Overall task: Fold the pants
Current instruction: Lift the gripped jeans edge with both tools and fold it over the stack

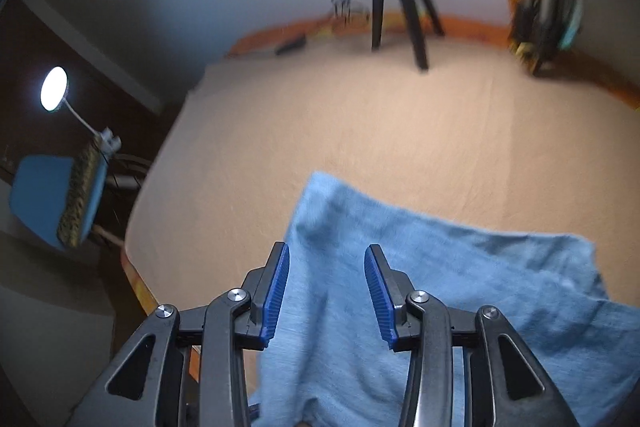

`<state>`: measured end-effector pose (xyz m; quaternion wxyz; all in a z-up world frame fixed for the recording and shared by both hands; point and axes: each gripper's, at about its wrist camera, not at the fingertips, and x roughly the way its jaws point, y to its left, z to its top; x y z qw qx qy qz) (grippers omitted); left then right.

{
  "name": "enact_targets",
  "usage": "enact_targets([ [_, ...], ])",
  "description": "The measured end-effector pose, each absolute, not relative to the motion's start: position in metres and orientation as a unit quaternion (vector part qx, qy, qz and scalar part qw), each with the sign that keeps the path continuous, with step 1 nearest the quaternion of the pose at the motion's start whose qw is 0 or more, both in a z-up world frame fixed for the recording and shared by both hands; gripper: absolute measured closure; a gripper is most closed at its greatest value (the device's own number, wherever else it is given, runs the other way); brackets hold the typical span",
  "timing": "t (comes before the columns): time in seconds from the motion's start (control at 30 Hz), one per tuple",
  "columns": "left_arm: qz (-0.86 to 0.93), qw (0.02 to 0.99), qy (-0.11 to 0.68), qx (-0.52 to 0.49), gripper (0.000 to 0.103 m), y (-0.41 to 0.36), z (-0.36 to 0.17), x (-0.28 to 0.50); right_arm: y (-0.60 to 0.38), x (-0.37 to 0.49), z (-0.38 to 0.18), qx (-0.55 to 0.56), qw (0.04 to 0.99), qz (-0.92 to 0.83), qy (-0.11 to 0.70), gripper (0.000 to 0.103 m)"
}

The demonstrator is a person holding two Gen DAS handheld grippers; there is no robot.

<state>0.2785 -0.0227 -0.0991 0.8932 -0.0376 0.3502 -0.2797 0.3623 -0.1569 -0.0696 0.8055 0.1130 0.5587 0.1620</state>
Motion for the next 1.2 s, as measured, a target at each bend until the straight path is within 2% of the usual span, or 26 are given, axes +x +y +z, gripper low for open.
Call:
enact_targets([
  [0.23, -0.287, 0.891, 0.349, -0.036, 0.085, -0.026, -0.099, 0.277, -0.107, 0.368, -0.107, 0.052, 0.776, 0.179, 0.603, 0.061],
  [0.33, -0.290, 0.890, 0.350, -0.033, 0.085, -0.030, -0.101, 0.276, -0.085, 0.368, -0.115, 0.011, 0.771, 0.179, 0.611, 0.049],
  [0.37, -0.289, 0.891, 0.349, -0.032, 0.085, -0.031, -0.102, 0.275, -0.081, 0.369, -0.118, -0.001, 0.771, 0.173, 0.613, 0.050],
  [0.4, -0.286, 0.892, 0.348, -0.031, 0.085, -0.031, -0.103, 0.275, -0.079, 0.369, -0.120, -0.010, 0.772, 0.167, 0.613, 0.053],
  [0.43, -0.282, 0.894, 0.346, -0.030, 0.085, -0.030, -0.103, 0.274, -0.077, 0.370, -0.124, -0.023, 0.774, 0.156, 0.613, 0.075],
  [0.47, -0.275, 0.897, 0.346, -0.031, 0.085, -0.029, -0.103, 0.274, -0.077, 0.370, -0.127, -0.024, 0.773, 0.153, 0.616, 0.082],
  [0.5, -0.265, 0.899, 0.346, -0.033, 0.085, -0.027, -0.104, 0.274, -0.078, 0.370, -0.128, -0.021, 0.773, 0.151, 0.615, 0.084],
  [0.53, -0.254, 0.903, 0.345, -0.033, 0.083, -0.025, -0.104, 0.274, -0.082, 0.369, -0.127, -0.013, 0.778, 0.152, 0.610, 0.092],
  [0.63, -0.211, 0.909, 0.359, -0.024, 0.051, -0.027, -0.110, 0.277, -0.093, 0.365, -0.121, 0.008, 0.783, 0.153, 0.603, 0.099],
  [0.67, -0.204, 0.908, 0.365, -0.026, 0.050, -0.029, -0.113, 0.278, -0.097, 0.366, -0.119, 0.016, 0.784, 0.153, 0.601, 0.099],
  [0.8, -0.214, 0.901, 0.377, -0.020, 0.050, -0.037, -0.122, 0.284, -0.107, 0.362, -0.111, 0.033, 0.792, 0.156, 0.589, 0.100],
  [0.87, -0.229, 0.896, 0.380, -0.026, 0.071, -0.038, -0.122, 0.286, -0.114, 0.358, -0.105, 0.041, 0.797, 0.160, 0.581, 0.100],
  [0.97, -0.244, 0.899, 0.362, -0.030, 0.076, -0.037, -0.109, 0.280, -0.125, 0.357, -0.099, 0.054, 0.802, 0.162, 0.572, 0.100],
  [1.2, -0.283, 0.900, 0.330, -0.026, 0.080, -0.043, -0.069, 0.265, -0.161, 0.349, -0.067, 0.108, 0.815, 0.172, 0.543, 0.101],
])
